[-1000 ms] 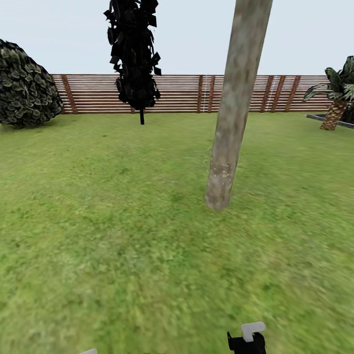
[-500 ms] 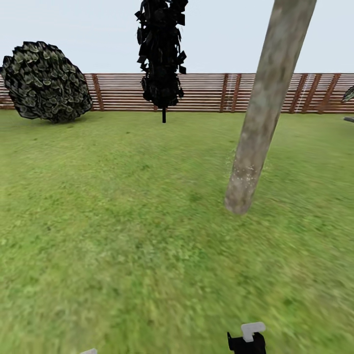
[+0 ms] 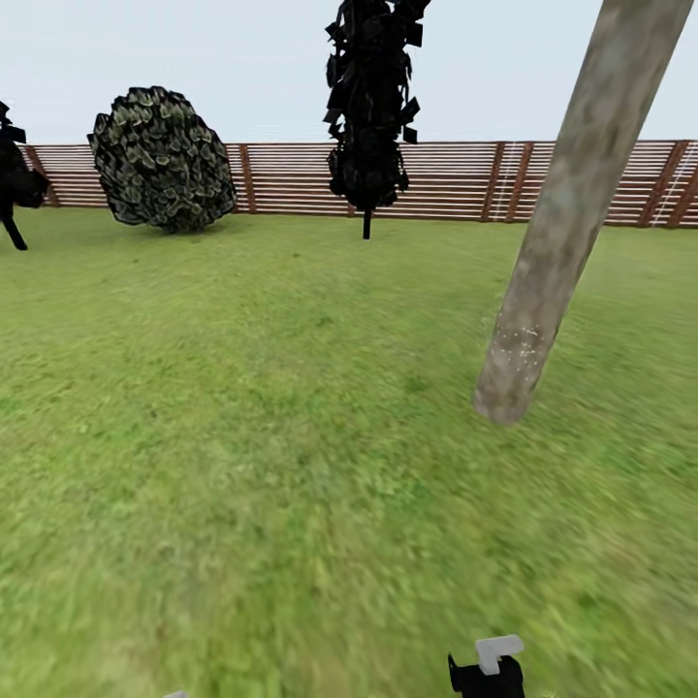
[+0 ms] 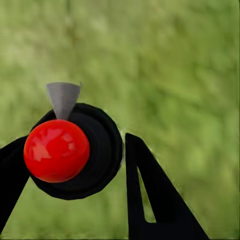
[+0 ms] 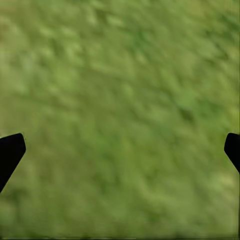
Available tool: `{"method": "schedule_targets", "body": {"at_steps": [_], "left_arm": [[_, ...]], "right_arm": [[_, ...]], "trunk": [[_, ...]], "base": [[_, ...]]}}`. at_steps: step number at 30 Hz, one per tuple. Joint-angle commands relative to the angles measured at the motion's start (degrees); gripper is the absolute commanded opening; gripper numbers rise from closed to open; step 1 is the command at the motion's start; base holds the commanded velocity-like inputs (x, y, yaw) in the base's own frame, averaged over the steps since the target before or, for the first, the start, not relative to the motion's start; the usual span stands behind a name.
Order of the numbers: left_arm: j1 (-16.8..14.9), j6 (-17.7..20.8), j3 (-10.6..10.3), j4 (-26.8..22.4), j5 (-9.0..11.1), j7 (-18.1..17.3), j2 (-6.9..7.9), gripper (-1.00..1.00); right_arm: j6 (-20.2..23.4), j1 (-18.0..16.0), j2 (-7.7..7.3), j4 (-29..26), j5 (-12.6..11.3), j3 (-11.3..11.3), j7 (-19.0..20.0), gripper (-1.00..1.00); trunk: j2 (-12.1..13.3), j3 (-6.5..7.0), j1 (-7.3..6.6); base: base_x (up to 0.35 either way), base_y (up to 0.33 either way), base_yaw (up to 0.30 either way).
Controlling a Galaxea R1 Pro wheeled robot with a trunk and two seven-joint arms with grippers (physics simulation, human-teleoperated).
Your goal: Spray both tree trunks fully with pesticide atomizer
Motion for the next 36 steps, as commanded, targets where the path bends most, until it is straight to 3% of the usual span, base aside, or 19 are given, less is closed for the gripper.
{"method": "schedule_targets", "body": {"at_steps": [1, 36], "left_arm": [[0.0, -0.2, -0.5, 0.0, 0.2, 0.3, 0.01, -1.00], [0.0, -0.1, -0.5, 0.1, 0.1, 0.3, 0.01, -1.00]], "right_arm": [[-0.1, 0.0, -0.01, 0.0, -0.4, 0.5, -0.2, 1.00], [-0.1, 0.0, -0.01, 0.0, -0.4, 0.5, -0.2, 1.00]], "trunk": [[0.0, -0.07, -0.04], [0.0, -0.95, -0.04]], "base": [[-0.162, -0.126, 0.283], [-0.005, -0.004, 0.283]]}}
